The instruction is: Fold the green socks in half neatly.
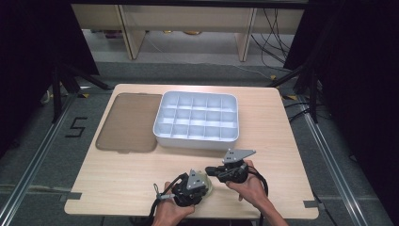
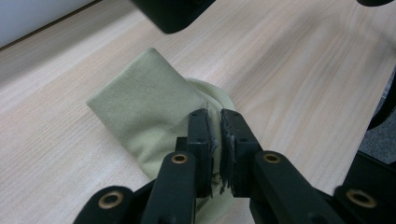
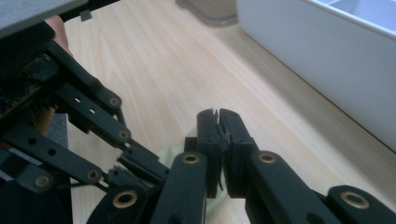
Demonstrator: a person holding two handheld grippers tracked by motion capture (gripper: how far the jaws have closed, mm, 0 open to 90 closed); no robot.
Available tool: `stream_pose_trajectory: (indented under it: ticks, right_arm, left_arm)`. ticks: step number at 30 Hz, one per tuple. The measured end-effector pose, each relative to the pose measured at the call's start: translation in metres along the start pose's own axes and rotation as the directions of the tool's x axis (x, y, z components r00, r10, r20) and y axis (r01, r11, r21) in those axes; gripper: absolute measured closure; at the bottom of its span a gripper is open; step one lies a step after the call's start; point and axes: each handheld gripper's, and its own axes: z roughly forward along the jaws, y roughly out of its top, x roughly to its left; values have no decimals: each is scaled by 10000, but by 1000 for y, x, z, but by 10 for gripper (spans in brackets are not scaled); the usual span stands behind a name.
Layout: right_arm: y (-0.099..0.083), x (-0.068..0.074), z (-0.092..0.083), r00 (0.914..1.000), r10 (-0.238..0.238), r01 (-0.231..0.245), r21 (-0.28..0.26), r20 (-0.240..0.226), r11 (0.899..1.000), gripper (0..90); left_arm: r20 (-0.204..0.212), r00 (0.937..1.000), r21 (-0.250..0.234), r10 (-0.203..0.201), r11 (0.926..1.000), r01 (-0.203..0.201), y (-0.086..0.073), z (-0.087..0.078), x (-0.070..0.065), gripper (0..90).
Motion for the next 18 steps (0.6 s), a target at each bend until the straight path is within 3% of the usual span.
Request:
stream_pose_trajectory:
  ticks: [7,11,12,14,17,18]
  right_arm:
    - [3,2,16,9993,-110,119,259,-347,9996,874]
    - [0,3,24,9989,-324,346,632,-351,9974,874]
    - [-5,0,29,9990,-444,453,1026,-111,9937,874]
    - [-9,-4,33,9993,-369,369,1122,-21,9930,876]
    - [-9,-4,33,9994,-329,333,1168,-50,9926,877]
    - [-10,-3,34,9998,-185,192,1128,-75,9934,878]
  left_arm:
    - [-3,9995,131,316,9994,-316,0,-1,1,820]
    - [-54,9999,-7,134,9999,-134,0,0,0,812]
    - [-67,9998,-14,198,9998,-198,-1,0,0,805]
    - [17,9998,31,204,9998,-204,-1,-1,0,792]
    - [61,9999,-110,-116,9999,117,-2,0,0,768]
    - [394,9991,-165,-183,9997,190,-1,-3,1,750]
